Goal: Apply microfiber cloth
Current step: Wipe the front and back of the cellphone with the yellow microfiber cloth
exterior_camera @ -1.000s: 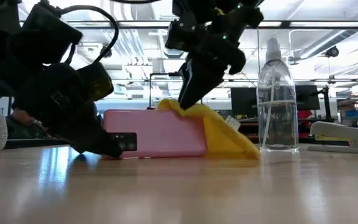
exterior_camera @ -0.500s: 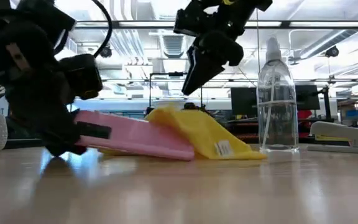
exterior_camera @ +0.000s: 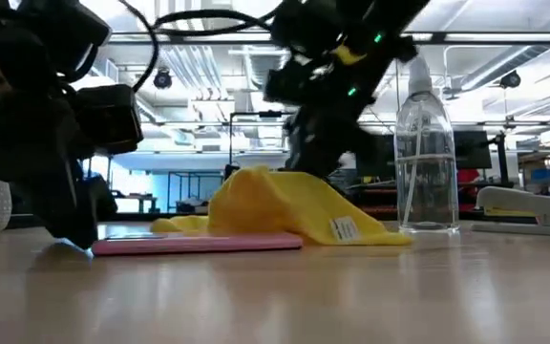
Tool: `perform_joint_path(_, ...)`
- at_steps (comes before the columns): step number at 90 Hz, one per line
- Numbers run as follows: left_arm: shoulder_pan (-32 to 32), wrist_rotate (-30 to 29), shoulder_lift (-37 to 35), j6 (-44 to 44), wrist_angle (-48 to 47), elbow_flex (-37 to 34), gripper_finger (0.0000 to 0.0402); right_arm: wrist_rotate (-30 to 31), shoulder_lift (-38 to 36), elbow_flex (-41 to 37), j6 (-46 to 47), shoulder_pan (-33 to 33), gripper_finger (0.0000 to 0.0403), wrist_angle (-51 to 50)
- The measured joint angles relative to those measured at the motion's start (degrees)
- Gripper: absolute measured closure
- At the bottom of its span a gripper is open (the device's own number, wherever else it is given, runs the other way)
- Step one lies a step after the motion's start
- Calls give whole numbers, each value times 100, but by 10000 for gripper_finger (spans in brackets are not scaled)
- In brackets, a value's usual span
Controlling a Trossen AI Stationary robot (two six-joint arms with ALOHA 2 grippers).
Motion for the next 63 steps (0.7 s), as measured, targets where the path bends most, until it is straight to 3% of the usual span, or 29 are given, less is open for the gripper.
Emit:
perform_joint_path(8, -14, -28, -102, -54, -210, -4, 207, -358, 339, 57, 2, 49, 349, 240)
perform_joint_path(21, -22, -806, -129, -46, -233, -4, 214, -603, 609, 319, -13, 296, 372, 644)
perform_joint_path(32, -20, -1077, 19, 8, -244, -8, 226, -727, 668, 423, -28, 527, 394, 1078)
perform_joint_path(48, -40, -1277, 271, -61, -141, -4, 246, -1059, 924, 465, 415, 745, 400, 2075)
perform_joint_path(63, -46, -1309, 333, -30, -137, -7, 263, -1005, 1481, 461, 981, 955, 402, 3023)
